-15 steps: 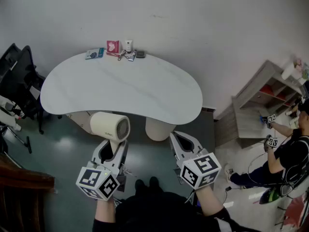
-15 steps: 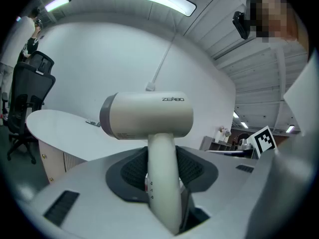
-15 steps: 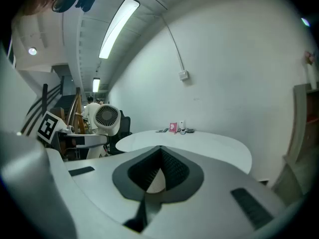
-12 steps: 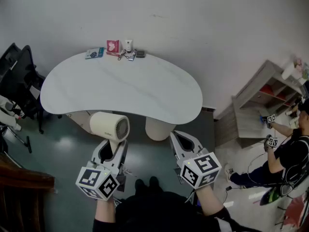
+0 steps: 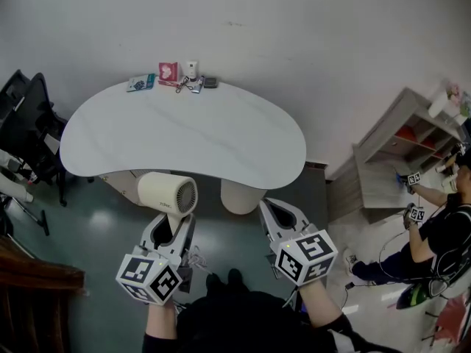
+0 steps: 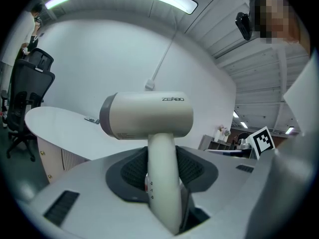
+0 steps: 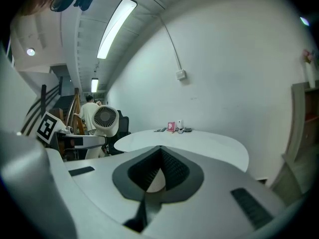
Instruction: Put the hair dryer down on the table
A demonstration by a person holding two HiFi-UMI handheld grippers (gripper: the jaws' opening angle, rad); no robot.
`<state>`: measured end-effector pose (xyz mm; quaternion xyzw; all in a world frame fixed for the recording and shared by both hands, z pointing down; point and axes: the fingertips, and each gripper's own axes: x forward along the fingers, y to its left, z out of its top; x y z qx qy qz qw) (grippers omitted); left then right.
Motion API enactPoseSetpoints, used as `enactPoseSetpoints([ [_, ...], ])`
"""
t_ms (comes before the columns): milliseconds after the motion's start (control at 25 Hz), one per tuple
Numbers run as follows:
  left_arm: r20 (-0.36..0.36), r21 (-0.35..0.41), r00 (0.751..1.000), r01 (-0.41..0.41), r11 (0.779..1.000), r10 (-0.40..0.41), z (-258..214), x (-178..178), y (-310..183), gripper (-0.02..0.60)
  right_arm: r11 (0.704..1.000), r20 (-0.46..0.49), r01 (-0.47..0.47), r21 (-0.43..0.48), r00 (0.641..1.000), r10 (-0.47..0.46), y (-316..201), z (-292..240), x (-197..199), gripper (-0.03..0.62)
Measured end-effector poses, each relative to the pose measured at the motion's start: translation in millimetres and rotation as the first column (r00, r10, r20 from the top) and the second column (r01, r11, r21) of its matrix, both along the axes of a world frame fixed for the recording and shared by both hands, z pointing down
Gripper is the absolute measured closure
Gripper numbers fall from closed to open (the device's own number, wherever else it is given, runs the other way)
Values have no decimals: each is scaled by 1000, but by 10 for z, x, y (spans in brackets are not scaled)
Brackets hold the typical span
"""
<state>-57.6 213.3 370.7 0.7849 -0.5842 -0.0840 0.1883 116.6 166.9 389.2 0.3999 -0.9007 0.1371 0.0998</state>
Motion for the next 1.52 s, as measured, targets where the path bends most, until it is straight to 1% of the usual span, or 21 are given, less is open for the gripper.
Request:
enactPoseSetpoints([
  [160,6,-10,1000,-3,1000,3,29,33,-44,414,1000,25,-1,-6,1000,1,-39,1,46,594],
  [280,6,-20,1000,-2,1000,2,39,48,-84,414,1000,60,2,-26,998,0,-61,15,82,594],
  [360,0,-17,1000,-1,1000,1,45,61,-116,414,999,67,0,-42,998,3,-77,44,110,594],
  [800,14,-12,1000,8,1000,-8,-15,220,-276,414,998,51,-9,-70,999,12,-208,122,295,594],
  [960,25,1,1000,16,1000,-16,-47,262,-333,414,997,50,-15,-71,999,19,-268,124,366,594],
  [1200,19,15,999,30,999,-30,-82,256,-390,414,997,55,-33,-76,998,38,-317,136,446,594],
  [1520,24,33,998,50,998,-51,-239,218,-480,414,997,48,-43,-60,998,46,-405,78,514,594],
])
